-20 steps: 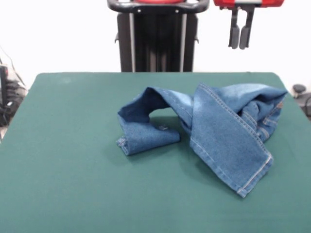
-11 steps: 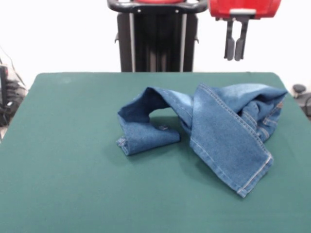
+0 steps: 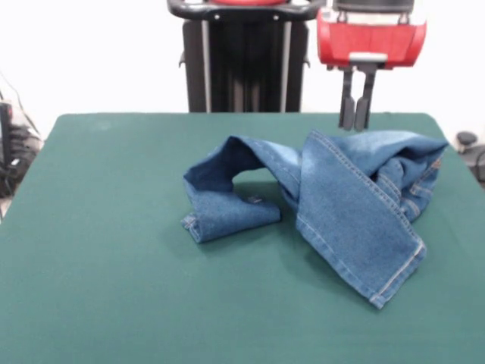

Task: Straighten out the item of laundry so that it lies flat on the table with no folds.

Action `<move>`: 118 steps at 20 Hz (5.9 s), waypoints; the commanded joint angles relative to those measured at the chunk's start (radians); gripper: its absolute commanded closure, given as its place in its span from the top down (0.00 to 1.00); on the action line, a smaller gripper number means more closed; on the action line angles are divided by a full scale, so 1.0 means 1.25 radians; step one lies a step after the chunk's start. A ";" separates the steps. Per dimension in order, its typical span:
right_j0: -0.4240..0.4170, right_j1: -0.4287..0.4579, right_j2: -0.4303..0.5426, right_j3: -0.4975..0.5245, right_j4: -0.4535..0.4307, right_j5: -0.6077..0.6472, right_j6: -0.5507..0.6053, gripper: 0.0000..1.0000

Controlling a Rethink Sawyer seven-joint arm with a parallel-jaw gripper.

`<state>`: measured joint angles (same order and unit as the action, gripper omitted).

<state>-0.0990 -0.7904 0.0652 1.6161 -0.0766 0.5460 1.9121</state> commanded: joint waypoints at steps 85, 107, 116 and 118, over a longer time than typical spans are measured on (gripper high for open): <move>-0.082 0.098 0.186 0.198 0.051 -0.129 0.133 0.00; 0.028 0.084 0.086 0.179 0.088 -0.097 0.115 0.00; 0.073 0.175 0.039 0.191 0.058 -0.244 0.113 0.00; 0.078 0.185 0.036 0.193 0.060 -0.263 0.120 0.00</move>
<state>-0.0301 -0.6724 0.1220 1.7919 0.0426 0.3014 1.9121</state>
